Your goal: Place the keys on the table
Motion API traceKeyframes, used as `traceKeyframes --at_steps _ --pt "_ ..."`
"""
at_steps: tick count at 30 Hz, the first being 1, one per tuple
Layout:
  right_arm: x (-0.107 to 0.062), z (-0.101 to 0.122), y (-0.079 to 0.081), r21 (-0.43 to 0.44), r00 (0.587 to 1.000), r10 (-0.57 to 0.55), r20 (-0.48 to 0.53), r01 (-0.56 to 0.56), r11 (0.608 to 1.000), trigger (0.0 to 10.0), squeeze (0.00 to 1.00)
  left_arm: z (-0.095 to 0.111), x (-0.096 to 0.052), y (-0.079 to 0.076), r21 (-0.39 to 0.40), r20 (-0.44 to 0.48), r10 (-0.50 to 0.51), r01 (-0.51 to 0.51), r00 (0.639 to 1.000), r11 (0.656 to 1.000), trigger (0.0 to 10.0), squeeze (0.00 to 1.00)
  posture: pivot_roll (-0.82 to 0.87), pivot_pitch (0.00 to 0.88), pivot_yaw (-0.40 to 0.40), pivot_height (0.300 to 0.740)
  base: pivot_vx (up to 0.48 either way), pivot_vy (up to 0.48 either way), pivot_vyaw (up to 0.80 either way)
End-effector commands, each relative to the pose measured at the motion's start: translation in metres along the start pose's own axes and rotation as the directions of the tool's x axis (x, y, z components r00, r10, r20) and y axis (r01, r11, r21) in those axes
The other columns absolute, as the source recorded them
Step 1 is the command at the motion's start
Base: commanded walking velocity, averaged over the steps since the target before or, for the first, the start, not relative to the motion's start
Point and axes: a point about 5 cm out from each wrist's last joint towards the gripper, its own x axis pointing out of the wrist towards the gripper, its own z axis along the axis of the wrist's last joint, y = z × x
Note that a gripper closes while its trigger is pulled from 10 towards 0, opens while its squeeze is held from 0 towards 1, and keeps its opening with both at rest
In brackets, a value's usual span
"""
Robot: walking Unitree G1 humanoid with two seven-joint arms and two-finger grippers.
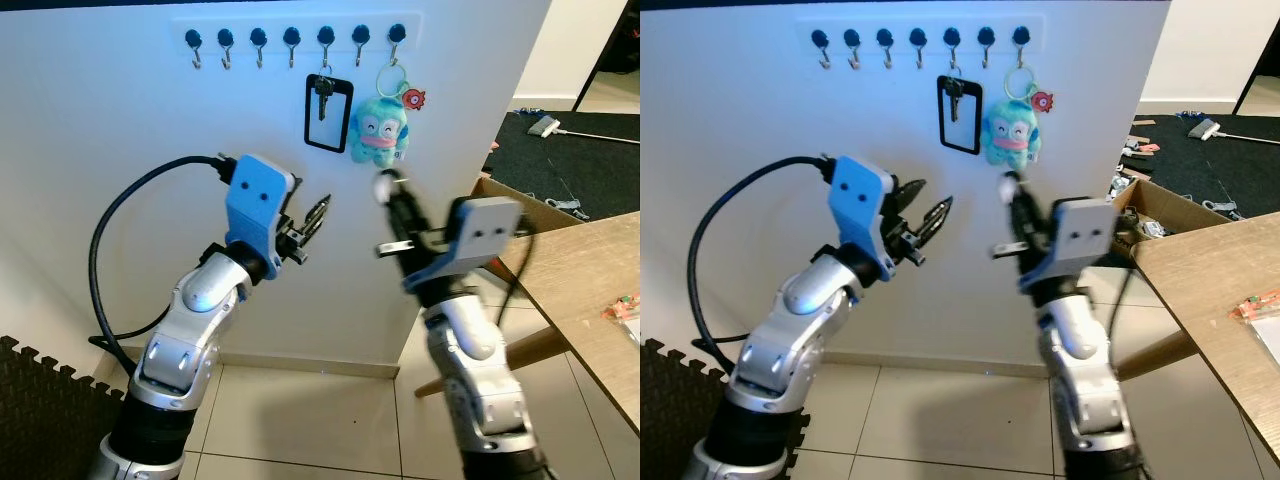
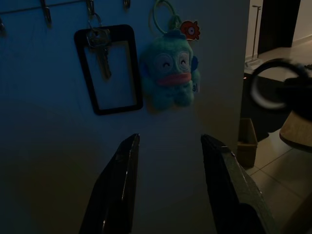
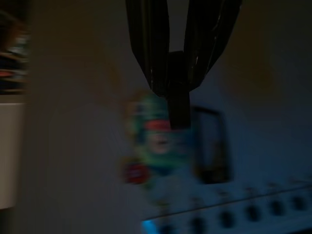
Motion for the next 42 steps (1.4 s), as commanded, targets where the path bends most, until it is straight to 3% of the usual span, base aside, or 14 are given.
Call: traceKeyframes --at_steps 1,5,6,10,17,19,21,25,27,29,36,39,40,42 --pt "-0.004 -0.003 -0.009 -0.025 0.999 -0.046 -0.009 0.045 0.999 10.0 0.00 -0.001 -0.003 -0.001 -0.013 -0.002 -0.005 0.005 1.000 1.000 10.0 0.00 -0.01 0.204 0.064 0.740 0.000 0.000 0.00" --pt "-0.016 -0.010 -0.061 -0.220 0.956 -0.284 -0.067 0.264 0.939 10.0 0.00 -0.006 -0.002 0.002 -0.007 -0.024 0.002 -0.003 1.000 1.000 10.0 0.00 -0.02 0.206 0.067 0.740 0.000 0.000 0.00" --pt "-0.016 -0.010 -0.061 -0.220 0.956 -0.284 -0.067 0.264 0.939 10.0 0.00 -0.006 -0.002 0.002 -0.007 -0.024 0.002 -0.003 1.000 1.000 10.0 0.00 -0.02 0.206 0.067 0.740 0.000 0.000 0.00" --pt "-0.045 -0.037 -0.122 -0.458 0.838 -0.515 -0.179 0.392 0.798 10.0 0.00 -0.011 -0.001 0.005 -0.005 -0.047 0.026 -0.026 0.999 1.000 10.0 0.00 -0.03 0.206 0.069 0.740 0.000 0.000 0.00" --pt "-0.073 -0.057 -0.164 -0.635 0.740 -0.602 -0.298 0.317 0.704 10.0 0.00 -0.014 -0.002 0.008 0.002 -0.062 0.039 -0.039 0.997 0.999 10.0 0.00 -0.03 0.206 0.069 0.740 0.000 0.000 0.00" --pt "-0.086 -0.051 -0.186 -0.733 0.697 -0.669 -0.258 0.309 0.605 10.0 0.00 -0.016 -0.003 0.010 0.009 -0.072 0.049 -0.048 0.996 0.999 10.0 0.00 -0.02 0.207 0.064 0.740 0.000 0.000 0.00" --pt "-0.086 -0.051 -0.186 -0.733 0.697 -0.669 -0.258 0.309 0.605 10.0 0.00 -0.016 -0.003 0.010 0.009 -0.072 0.049 -0.048 0.996 0.999 10.0 0.00 -0.02 0.207 0.064 0.740 0.000 0.000 0.00" --pt "-0.116 -0.024 -0.232 -0.893 0.606 -0.789 -0.100 0.295 0.339 10.0 0.00 -0.019 -0.005 0.010 0.014 -0.084 0.056 -0.055 0.995 0.998 10.0 0.00 -0.02 0.204 0.061 0.740 0.000 0.000 0.00" --pt "-0.116 -0.024 -0.232 -0.893 0.606 -0.789 -0.100 0.295 0.339 10.0 0.00 -0.019 -0.005 0.010 0.014 -0.084 0.056 -0.055 0.995 0.998 10.0 0.00 -0.02 0.204 0.061 0.740 0.000 0.000 0.00" --pt "-0.131 -0.015 -0.250 -0.927 0.567 -0.821 -0.063 0.272 0.259 10.0 0.00 -0.020 -0.004 0.010 0.015 -0.088 0.056 -0.055 0.995 0.998 10.0 0.00 -0.03 0.204 0.062 0.740 0.000 0.000 0.00" --pt "-0.167 -0.018 -0.273 -0.958 0.478 -0.875 -0.081 0.205 0.200 10.0 0.00 -0.022 -0.003 0.009 0.015 -0.092 0.052 -0.051 0.994 0.999 10.0 0.00 -0.04 0.202 0.061 0.740 0.000 0.000 0.00" --pt "-0.215 -0.040 -0.275 -0.920 0.269 -0.946 -0.179 0.295 0.258 10.0 0.00 -0.018 -0.004 0.001 -0.007 -0.063 -0.026 0.025 0.998 1.000 10.0 0.00 -0.04 0.199 0.066 0.740 0.000 0.000 0.00" --pt "-0.215 -0.040 -0.275 -0.920 0.269 -0.946 -0.179 0.295 0.258 10.0 0.00 -0.018 -0.004 0.001 -0.007 -0.063 -0.026 0.025 0.998 1.000 10.0 0.00 -0.04 0.199 0.066 0.740 0.000 0.000 0.00" --pt "-0.229 -0.048 -0.274 -0.923 0.217 -0.956 -0.197 0.287 0.255 10.0 0.00 -0.010 -0.009 -0.015 -0.020 -0.017 -0.191 0.191 0.981 0.981 10.0 0.00 -0.03 0.199 0.067 0.740 0.000 0.000 0.00"
